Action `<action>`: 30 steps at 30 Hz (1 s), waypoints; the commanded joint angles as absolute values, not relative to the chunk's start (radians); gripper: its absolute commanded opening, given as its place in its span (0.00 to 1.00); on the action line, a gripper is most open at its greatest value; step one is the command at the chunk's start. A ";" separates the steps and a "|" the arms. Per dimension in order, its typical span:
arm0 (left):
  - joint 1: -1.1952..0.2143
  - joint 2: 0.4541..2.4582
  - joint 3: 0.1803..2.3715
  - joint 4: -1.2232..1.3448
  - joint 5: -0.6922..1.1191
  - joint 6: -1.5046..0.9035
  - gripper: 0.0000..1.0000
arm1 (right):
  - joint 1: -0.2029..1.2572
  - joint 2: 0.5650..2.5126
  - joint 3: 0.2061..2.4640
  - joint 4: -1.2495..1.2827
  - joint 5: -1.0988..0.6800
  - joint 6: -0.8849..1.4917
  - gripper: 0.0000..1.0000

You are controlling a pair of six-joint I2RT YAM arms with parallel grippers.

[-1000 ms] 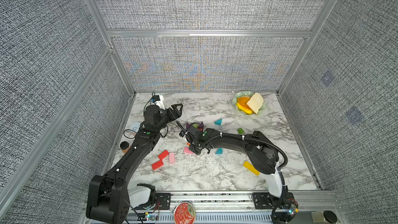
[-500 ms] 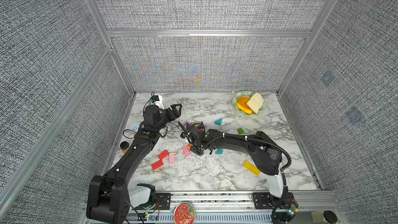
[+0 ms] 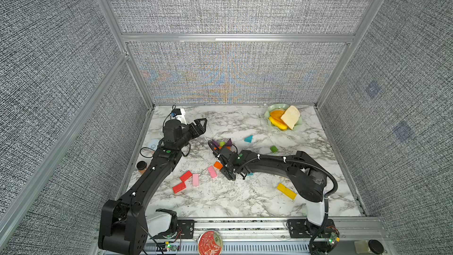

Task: Assemble a carrot with building blocks
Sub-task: Adjust the building block at the center of the board, then assemble the building block at the center of the board.

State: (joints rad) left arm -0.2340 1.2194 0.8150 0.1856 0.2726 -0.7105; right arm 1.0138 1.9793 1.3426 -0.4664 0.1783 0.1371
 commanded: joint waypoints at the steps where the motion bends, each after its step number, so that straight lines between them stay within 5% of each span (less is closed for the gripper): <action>1: -0.233 1.215 0.818 0.200 0.286 -0.702 0.86 | 1.009 1.990 1.336 -0.449 0.178 0.224 0.55; 17: -0.233 1.218 0.818 0.201 0.291 -0.704 0.86 | 0.969 2.021 1.392 -0.437 0.218 0.295 0.54; 30: -0.234 1.222 0.819 0.201 0.291 -0.704 0.86 | 0.964 2.091 1.450 -0.462 0.221 0.317 0.81</action>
